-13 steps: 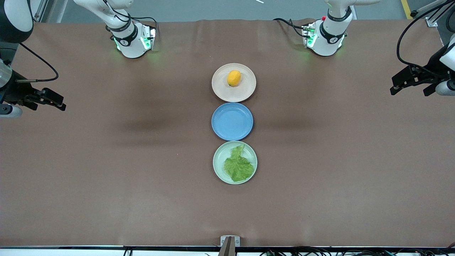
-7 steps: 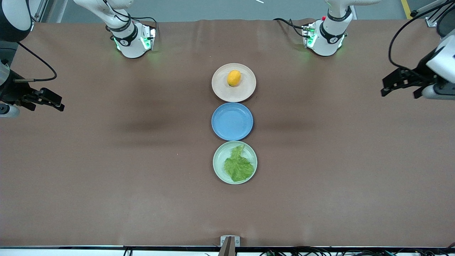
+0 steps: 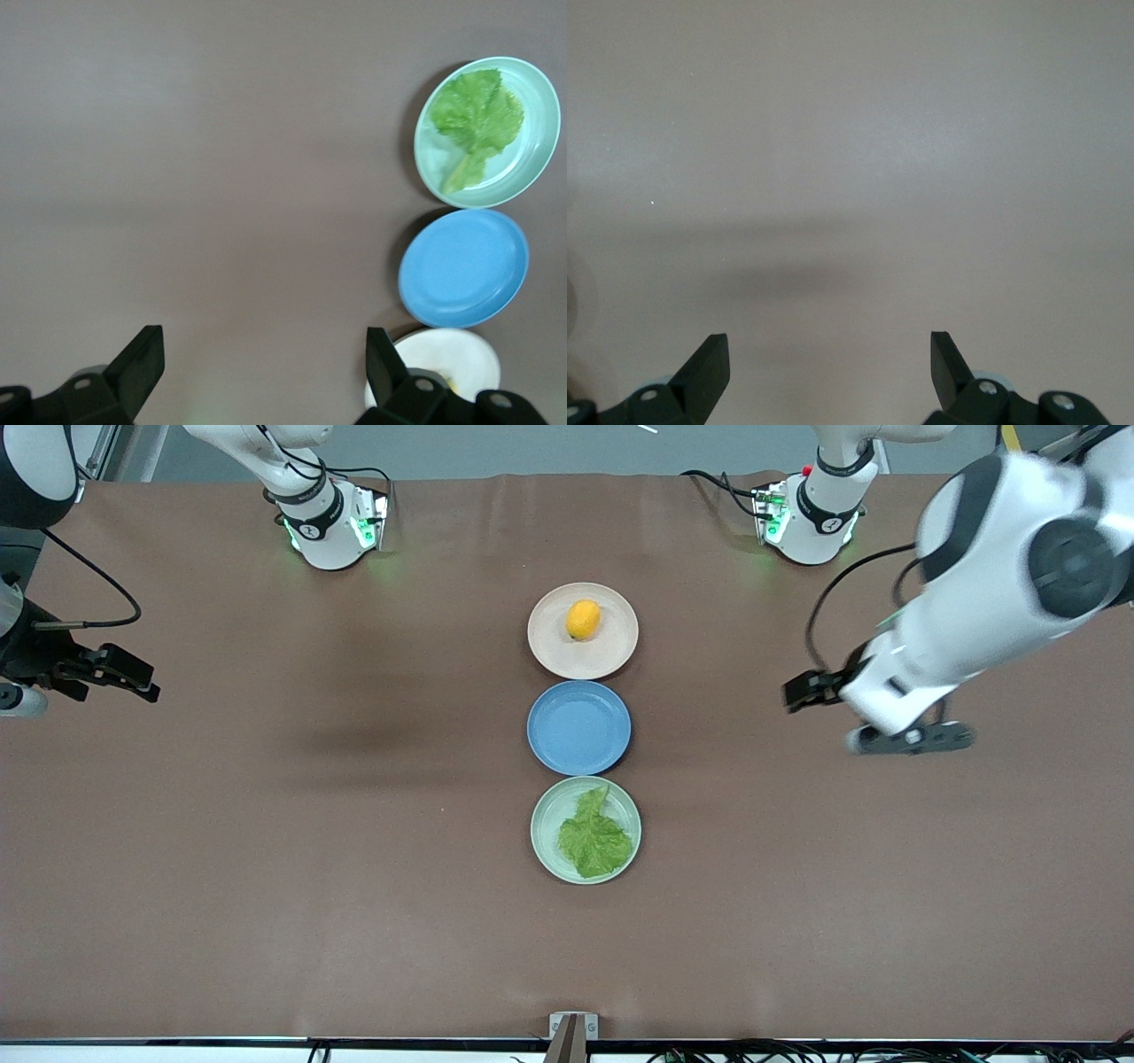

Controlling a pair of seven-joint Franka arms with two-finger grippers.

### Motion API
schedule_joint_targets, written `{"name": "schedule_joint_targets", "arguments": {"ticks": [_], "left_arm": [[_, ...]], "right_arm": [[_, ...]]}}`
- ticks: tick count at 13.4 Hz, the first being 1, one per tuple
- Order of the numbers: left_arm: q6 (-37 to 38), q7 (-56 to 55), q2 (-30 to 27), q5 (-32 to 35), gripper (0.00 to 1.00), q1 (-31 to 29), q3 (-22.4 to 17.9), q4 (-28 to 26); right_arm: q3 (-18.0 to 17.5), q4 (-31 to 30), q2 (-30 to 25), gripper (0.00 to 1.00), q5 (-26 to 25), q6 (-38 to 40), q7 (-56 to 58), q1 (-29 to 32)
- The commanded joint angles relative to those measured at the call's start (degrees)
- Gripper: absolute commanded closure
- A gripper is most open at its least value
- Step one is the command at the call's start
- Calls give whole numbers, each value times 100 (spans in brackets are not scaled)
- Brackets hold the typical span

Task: Pick lemon and lettuce from plates
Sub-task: 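Reach the left gripper down to the lettuce leaf on the green plate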

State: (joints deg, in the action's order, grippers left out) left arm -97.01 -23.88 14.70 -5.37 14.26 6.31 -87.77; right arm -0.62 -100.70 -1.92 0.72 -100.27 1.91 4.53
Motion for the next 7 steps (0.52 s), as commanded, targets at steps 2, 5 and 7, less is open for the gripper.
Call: {"name": "schedule_joint_targets", "arguments": {"ticks": [2,5,7], "left_arm": [[-921,-1213,946,1,0,576,-24,410],[-1923,-2135,1385,1,0,928,-25,419],[-2844,-3021,1710,-17,0,1104,-16,445]], "right_arm": [[-52,85,16,0,25,25,29,74],[-52,199,43,0,33,16,29,127],[-52,262,157,0,33,33,29,118]]}}
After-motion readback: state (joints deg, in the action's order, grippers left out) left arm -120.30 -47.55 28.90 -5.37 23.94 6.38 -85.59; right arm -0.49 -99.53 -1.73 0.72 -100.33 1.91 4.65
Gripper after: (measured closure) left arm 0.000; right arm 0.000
